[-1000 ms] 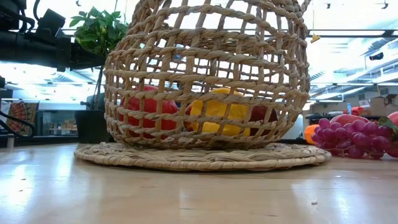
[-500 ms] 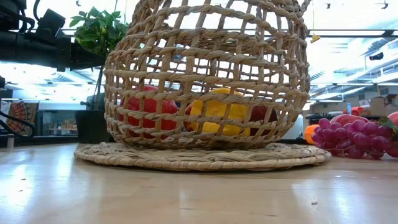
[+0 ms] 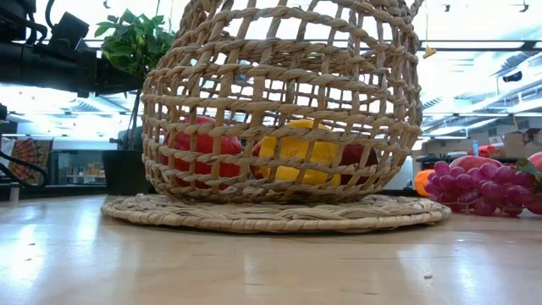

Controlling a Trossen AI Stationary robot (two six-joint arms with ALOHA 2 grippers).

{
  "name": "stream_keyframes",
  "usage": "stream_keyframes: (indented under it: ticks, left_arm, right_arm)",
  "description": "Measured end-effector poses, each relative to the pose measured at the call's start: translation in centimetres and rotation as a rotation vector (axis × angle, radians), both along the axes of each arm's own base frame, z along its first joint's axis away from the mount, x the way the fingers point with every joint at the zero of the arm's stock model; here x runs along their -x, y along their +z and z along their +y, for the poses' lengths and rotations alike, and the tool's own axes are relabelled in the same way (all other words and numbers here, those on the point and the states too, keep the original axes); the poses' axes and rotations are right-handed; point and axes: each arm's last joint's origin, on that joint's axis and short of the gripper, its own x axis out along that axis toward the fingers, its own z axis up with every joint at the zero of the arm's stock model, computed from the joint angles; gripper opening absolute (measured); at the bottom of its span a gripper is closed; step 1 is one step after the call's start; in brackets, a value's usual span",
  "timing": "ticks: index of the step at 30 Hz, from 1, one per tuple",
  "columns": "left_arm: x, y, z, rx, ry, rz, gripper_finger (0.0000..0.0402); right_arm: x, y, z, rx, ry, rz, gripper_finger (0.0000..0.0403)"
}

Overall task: Build produce basket
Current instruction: Put the mango into the woven basket

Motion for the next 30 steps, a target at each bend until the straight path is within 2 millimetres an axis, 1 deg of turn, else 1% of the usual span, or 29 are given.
stream_keyframes:
  ticks: [4, 8, 12, 18, 20, 23, 26, 30]
  left_arm:
    - [0.0, 0.0, 0.0, 0.000, 0.000, 0.000, 0.0388]
    - [0.0, 0.0, 0.0, 0.000, 0.000, 0.000, 0.0388]
    - [0.0, 0.0, 0.0, 0.000, 0.000, 0.000, 0.0388]
    - [0.0, 0.0, 0.0, 0.000, 0.000, 0.000, 0.0388]
    - [0.0, 0.0, 0.0, 0.000, 0.000, 0.000, 0.0388]
    - [0.0, 0.0, 0.0, 0.000, 0.000, 0.000, 0.0388]
    - [0.0, 0.0, 0.0, 0.000, 0.000, 0.000, 0.0388]
    - [0.0, 0.0, 0.0, 0.000, 0.000, 0.000, 0.0388]
  right_arm:
    - [-0.5, 0.7, -2.6, -0.017, 0.030, -0.059, 0.0350]
    - [-0.4, 1.4, -4.0, -0.042, 0.066, -0.124, 0.0350]
    - [1.1, 2.7, -5.1, -0.071, 0.020, -0.172, 0.0350]
    - [3.8, 4.0, -5.7, -0.004, -0.059, -0.198, 0.0350]
    - [4.5, 4.2, -5.8, 0.051, -0.081, -0.201, 0.0350]
    - [4.9, 3.8, -5.7, 0.174, -0.105, -0.153, 0.0350]
    - [5.0, 3.4, -5.8, 0.371, -0.108, -0.098, 0.0350]
    - [4.3, 2.9, -6.0, 0.636, -0.008, -0.048, 0.0350]
